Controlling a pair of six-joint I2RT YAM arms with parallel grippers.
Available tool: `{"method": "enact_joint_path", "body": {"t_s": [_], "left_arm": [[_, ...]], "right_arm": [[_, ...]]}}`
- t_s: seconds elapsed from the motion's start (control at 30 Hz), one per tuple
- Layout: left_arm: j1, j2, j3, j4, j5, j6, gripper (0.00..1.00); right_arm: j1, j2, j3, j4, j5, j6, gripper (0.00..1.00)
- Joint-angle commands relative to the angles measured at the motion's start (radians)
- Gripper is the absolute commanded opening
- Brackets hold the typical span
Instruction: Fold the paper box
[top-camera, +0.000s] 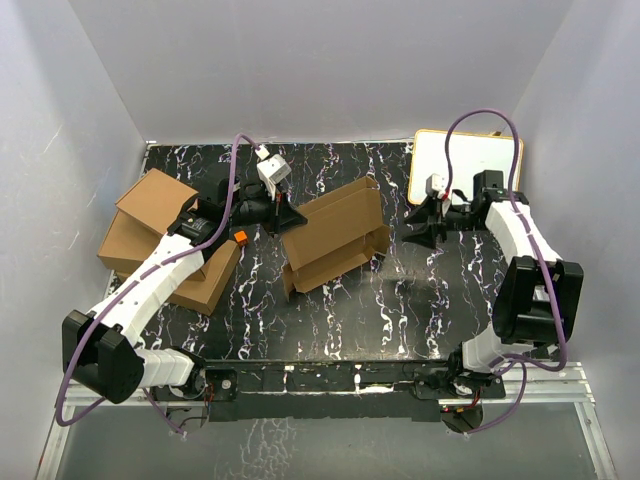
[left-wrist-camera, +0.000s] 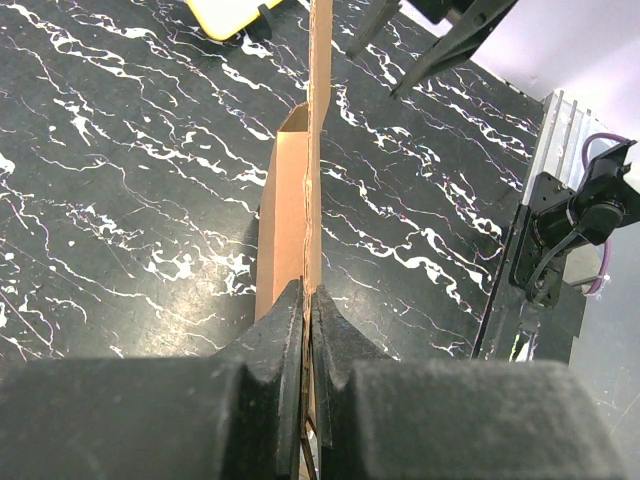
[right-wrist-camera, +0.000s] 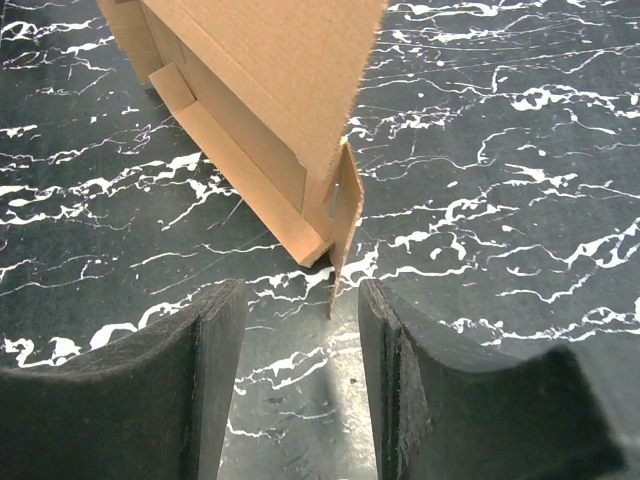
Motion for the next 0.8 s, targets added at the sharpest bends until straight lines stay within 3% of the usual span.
{"method": "enact_joint_path", "body": {"t_s": [0.0, 0.13, 0.53, 0.77], "left_arm": [[-0.001, -0.035, 0.006, -0.023, 0.017, 0.003, 0.00], [-0.001, -0.036, 0.006, -0.022, 0.017, 0.002, 0.00], [-0.001, -0.033, 0.017, -0.031, 0.019, 0.002, 0.00], [-0.001, -0.032, 0.022, -0.034, 0.018, -0.001, 0.00]], "right_arm": [[-0.060, 0.040, 0.124, -0.301, -0.081, -0.294, 0.53], [-0.103, 0.071, 0.181, -0.369, -0.081, -0.313, 0.53], [-0.118, 0.073, 0.219, -0.354, -0.042, -0.280, 0.53], [-0.118, 0.083, 0.226, -0.150, 0.049, 0.023, 0.53]]}}
